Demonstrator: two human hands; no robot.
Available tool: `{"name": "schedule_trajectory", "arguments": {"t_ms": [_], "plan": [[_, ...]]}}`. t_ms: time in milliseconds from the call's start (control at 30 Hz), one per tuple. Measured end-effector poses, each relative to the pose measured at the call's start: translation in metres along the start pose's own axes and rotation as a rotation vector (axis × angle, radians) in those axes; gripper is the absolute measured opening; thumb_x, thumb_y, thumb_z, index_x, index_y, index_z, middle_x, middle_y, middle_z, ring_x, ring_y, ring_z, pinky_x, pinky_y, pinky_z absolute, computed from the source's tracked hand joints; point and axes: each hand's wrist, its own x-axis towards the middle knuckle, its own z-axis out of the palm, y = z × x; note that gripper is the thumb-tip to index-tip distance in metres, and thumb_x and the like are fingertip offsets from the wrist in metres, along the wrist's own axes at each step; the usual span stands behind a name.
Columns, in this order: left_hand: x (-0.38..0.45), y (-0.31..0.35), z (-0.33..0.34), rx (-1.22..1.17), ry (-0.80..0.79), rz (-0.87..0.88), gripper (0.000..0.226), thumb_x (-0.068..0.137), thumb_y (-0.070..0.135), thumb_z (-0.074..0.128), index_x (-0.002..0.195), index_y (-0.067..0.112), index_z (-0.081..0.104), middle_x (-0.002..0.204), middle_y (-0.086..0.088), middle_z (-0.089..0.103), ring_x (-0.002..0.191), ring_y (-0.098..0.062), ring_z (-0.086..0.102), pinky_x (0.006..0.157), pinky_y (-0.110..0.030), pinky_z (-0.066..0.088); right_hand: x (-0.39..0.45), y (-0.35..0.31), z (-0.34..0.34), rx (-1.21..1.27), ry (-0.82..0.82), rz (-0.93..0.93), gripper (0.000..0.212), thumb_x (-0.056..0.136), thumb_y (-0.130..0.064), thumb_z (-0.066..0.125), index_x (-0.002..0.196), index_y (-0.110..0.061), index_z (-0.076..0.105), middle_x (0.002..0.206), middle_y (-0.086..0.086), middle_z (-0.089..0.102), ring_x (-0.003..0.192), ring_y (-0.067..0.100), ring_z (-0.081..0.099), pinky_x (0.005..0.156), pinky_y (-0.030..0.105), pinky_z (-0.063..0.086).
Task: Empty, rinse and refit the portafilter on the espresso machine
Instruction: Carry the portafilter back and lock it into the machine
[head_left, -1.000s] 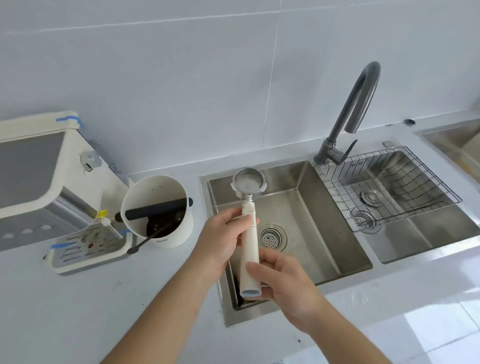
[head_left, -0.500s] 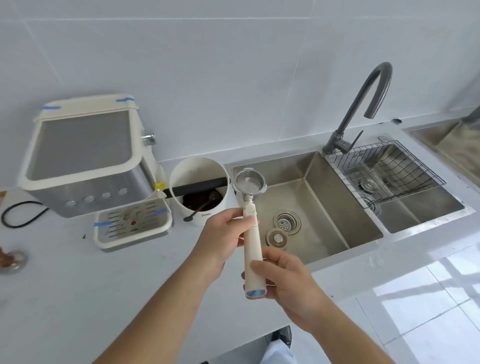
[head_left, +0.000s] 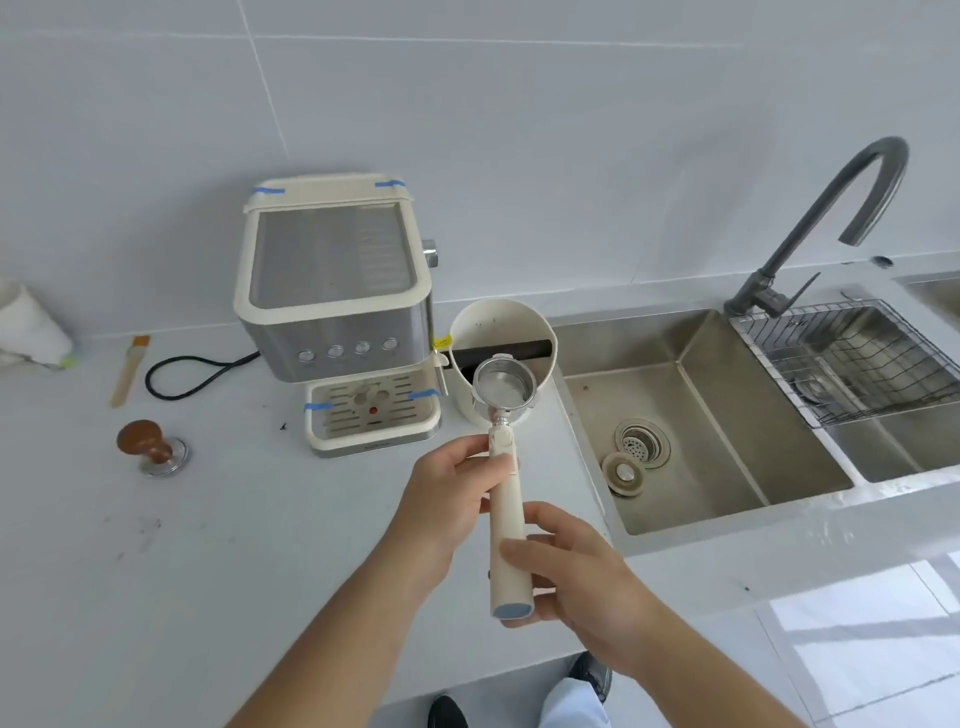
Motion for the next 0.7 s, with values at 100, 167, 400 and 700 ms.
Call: {"name": "schedule_trajectory", "arguments": {"t_ms": [100, 167, 400, 700], "plan": [[-0.009, -0.005, -0.018, -0.008, 0.016, -0.008, 0.019, 0.079, 0.023, 0.069, 0.097, 0.021, 0.075, 0.098, -0.004, 0.077, 0.087, -0.019, 0.067, 0.088, -0.038, 0.056, 0.009, 0.004, 0.012, -0.015, -0.067, 0.037, 0.04, 0.075, -0.018, 0.07, 0.115, -0.014, 0.069, 0.091, 0.014, 0.063, 0.078, 0.028, 0.065, 0.068, 0.041, 0.058], [-0.014, -0.007, -0.029, -0.002, 0.033, -0.013, 0.018, 0.079, 0.023, 0.068, 0.095, 0.021, 0.075, 0.098, -0.004, 0.077, 0.086, -0.017, 0.067, 0.091, -0.04, 0.055, 0.016, 0.006, 0.02, -0.047, -0.1, 0.06, 0.041, 0.074, -0.016, 0.07, 0.114, -0.013, 0.069, 0.09, 0.013, 0.063, 0.08, 0.028, 0.065, 0.07, 0.044, 0.059], [-0.015, -0.007, -0.07, 0.033, 0.137, -0.022, 0.028, 0.07, 0.031, 0.068, 0.095, 0.021, 0.076, 0.1, -0.007, 0.076, 0.101, -0.027, 0.069, 0.097, -0.044, 0.052, 0.043, 0.002, 0.049, -0.13, -0.203, 0.126, 0.043, 0.073, -0.012, 0.073, 0.116, -0.011, 0.065, 0.097, 0.013, 0.07, 0.084, 0.024, 0.067, 0.074, 0.045, 0.059], [-0.008, 0.007, -0.119, 0.286, 0.187, 0.001, 0.022, 0.084, 0.03, 0.067, 0.106, 0.029, 0.069, 0.098, 0.011, 0.073, 0.09, -0.005, 0.066, 0.081, -0.019, 0.05, 0.078, -0.004, 0.069, -0.167, -0.268, 0.196, 0.05, 0.069, -0.009, 0.075, 0.117, -0.007, 0.061, 0.097, 0.014, 0.072, 0.084, 0.028, 0.069, 0.068, 0.041, 0.058]]}}
